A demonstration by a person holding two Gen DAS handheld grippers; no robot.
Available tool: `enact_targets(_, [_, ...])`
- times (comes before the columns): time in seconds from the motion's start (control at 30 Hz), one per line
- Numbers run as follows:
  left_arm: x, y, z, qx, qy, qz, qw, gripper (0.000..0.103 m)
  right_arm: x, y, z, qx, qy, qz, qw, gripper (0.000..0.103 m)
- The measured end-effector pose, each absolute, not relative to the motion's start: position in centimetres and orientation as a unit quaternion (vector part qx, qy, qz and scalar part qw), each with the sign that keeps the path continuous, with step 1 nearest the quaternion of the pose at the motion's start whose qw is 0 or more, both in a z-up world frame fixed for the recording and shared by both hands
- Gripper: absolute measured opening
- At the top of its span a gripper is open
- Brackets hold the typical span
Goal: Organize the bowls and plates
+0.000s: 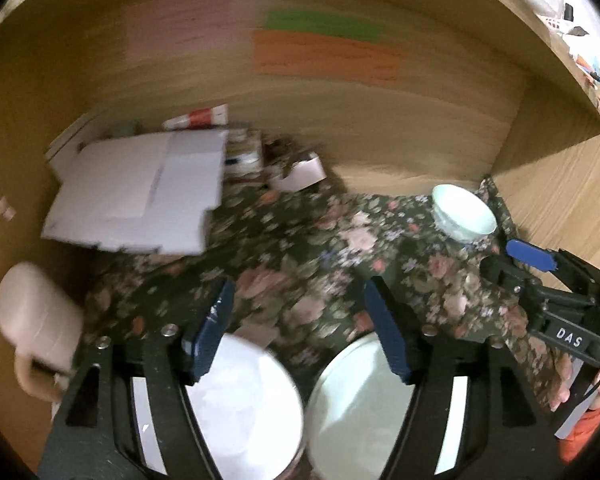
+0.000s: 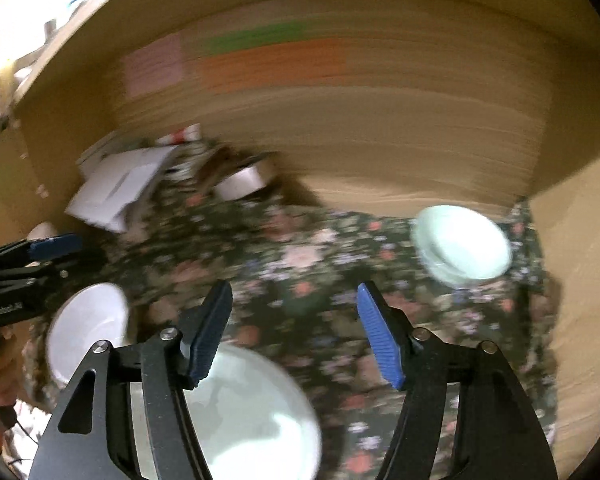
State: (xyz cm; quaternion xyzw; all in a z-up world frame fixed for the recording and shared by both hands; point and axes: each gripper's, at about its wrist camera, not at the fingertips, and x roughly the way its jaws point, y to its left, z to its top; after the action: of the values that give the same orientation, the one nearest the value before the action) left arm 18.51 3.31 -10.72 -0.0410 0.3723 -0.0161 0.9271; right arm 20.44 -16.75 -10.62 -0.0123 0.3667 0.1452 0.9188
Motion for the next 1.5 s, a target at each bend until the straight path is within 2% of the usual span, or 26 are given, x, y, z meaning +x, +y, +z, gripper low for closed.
enact_targets(0.13, [21.5, 1.2, -10.9, -0.022, 0.374, -0.028, 0.927, 0.077, 22.3, -20.1, -10.7, -0.003, 0.37, 0.109, 0.923, 0.064])
enact_targets(0.33, [25.7, -1.7, -11.5, -0.003, 0.379, -0.049, 0.924, 0.082, 25.6, -24.5, -11.7, 0.005, 0.378, 0.055, 0.924, 0.065])
enact_targets(0.93, [35.0, -7.4, -16.9, 0.043, 0.427, -0.072, 0.9, 0.082, 35.1, -32.7, -20.3, 0.056, 0.448, -0.037, 0.892, 0.064])
enact_targets(1.17, [36.1, -8.4, -18.5, 0.05, 0.439, -0.079, 0.894, 0.082, 35.5, -33.7, -22.1, 0.094, 0.475, -0.013, 0.875, 0.039])
enact_targets(1.23, [36.2, -8.6, -18.7, 0.052, 0.441, -0.08, 0.892, 0.082, 35.2, -33.7, -22.1, 0.099, 0.474, -0.015, 0.875, 0.038])
enact_targets(1.3, [36.1, -8.9, -18.8, 0.054, 0.442, -0.083, 0.892, 0.082, 34.9, -33.7, -21.9, 0.099, 0.474, -0.01, 0.875, 0.031])
enact_targets(1.5, [35.7, -9.6, -18.6, 0.058, 0.441, -0.088, 0.891, 0.082, 33.2, -31.9, -21.7, 0.081, 0.485, 0.032, 0.87, 0.025])
